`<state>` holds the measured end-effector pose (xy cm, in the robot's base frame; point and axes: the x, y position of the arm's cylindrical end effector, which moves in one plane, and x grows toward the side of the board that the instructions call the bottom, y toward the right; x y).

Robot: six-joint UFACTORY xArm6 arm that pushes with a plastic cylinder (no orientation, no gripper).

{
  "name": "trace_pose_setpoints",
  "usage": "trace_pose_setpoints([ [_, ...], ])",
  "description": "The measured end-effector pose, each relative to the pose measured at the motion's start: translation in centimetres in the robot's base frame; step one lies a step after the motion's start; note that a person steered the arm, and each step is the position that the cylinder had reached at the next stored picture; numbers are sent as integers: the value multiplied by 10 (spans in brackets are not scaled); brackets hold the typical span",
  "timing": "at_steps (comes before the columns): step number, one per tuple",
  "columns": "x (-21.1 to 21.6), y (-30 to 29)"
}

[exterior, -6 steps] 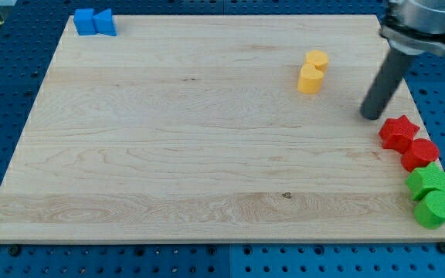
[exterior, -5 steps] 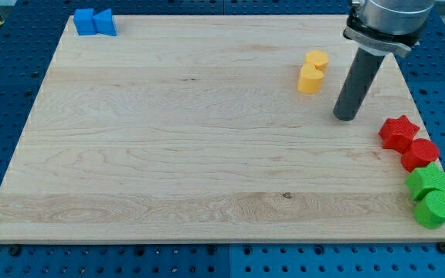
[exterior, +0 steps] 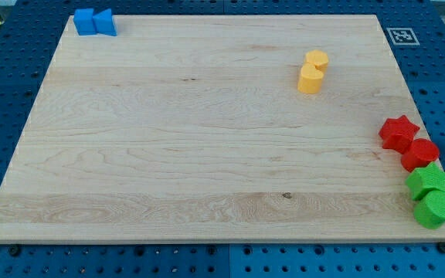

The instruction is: Push red circle diagonally below red star

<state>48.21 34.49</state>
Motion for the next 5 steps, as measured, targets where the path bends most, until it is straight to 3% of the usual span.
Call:
trace_pose_setpoints([
  [1, 53, -1],
  [5, 38, -82],
])
